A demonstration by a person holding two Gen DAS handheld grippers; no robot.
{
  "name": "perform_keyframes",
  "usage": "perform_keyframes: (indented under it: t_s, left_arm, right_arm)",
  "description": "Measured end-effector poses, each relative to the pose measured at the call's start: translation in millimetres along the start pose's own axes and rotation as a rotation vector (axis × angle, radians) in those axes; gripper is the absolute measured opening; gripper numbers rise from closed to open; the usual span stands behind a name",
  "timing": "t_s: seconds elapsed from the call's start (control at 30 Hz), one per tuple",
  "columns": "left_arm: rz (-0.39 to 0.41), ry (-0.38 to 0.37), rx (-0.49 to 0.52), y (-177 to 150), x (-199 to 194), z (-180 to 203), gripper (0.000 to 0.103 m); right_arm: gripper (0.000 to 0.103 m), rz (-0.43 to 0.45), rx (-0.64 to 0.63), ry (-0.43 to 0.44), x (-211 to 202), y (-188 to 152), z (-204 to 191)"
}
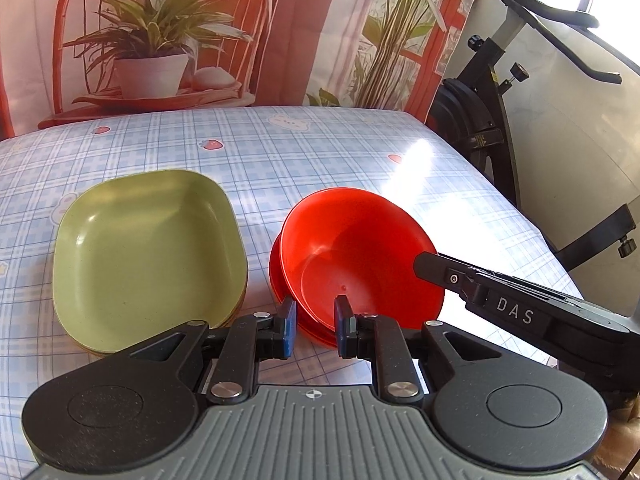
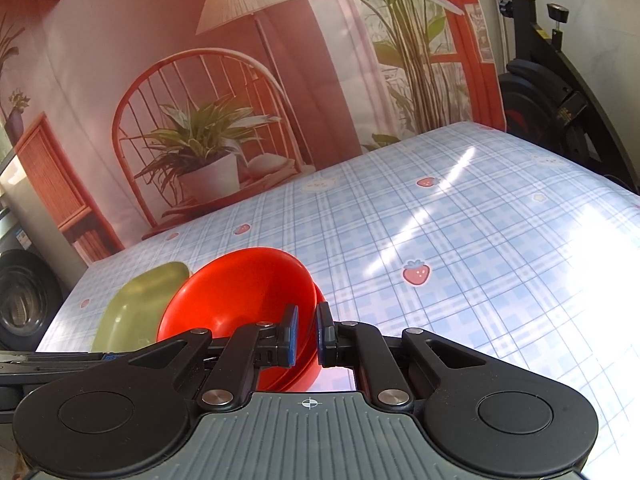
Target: Organize plates and bowls
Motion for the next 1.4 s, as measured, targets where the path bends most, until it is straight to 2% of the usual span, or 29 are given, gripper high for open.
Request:
perform_keyframes:
  t_s: [0.13,0.27,0.67,0.93,1.1,1.4]
  left_arm:
    - [0.0,0.003,-0.003,1.0,0.2,-1.1,0.02]
    - [-0.005,0.004,-0.006,0.4,0.1,-2.3,0.025]
    - [-0.001,0.021,-0.034,-1.5,1.9,-8.8,0.026]
    - [-0.002,0.008,-0.057,-2.1,8.0,-11.2,0.026]
    - [-0.006,0.006,-0.066,-2.5,13.0,-13.2,0.032]
    - [-0.018,-0.011,-0.074,-4.3,22.1,-12.5,0.032]
  right_arm:
    - [0.009,0.001,0.005,-0.001,-0.6,-0.4,1.4]
    - [0.01,0.003,0.011,-0.005,-0.9,-0.3,2.2]
    - [0.018,0.009,0.026,-0.017,2.1,-4.2,7.1]
    - [0.018,-0.006,0.03,-0.006,9.3,-9.9,7.6]
    - [0.017,0.009,-0.004,-0.017,11.4,-11.2,4.6]
    - [0.017,0.0,0.0,0.006,16.4,-15.1,5.6]
Point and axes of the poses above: each gripper's, at about its wrist camera, not at the fingertips, and x roughly the way its jaws point, z to its right, y to its top, the point moved 4 cm from there along x, roughly the way its jaws point, and after that the axes turned 6 degrees about y, right-handed, at the moved point
